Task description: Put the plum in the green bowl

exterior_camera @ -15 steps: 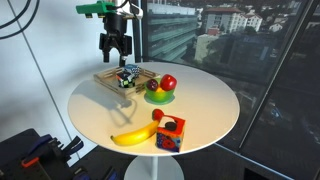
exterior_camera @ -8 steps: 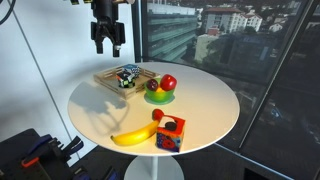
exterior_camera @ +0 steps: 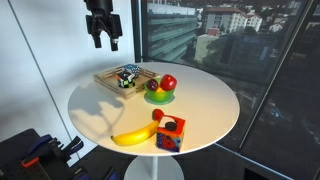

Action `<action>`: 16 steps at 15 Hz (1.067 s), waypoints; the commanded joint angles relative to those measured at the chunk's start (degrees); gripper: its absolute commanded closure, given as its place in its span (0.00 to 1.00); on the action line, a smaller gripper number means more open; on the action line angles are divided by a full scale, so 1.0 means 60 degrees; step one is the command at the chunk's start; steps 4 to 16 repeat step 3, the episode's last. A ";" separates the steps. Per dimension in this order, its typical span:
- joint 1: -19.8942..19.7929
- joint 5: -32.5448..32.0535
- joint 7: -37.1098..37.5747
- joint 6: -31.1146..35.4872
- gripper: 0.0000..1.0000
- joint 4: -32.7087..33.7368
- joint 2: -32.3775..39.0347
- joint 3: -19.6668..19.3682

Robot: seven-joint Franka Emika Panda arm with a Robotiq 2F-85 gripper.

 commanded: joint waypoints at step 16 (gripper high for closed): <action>-0.0043 0.0013 -0.0014 -0.0018 0.00 0.0014 0.0061 0.0038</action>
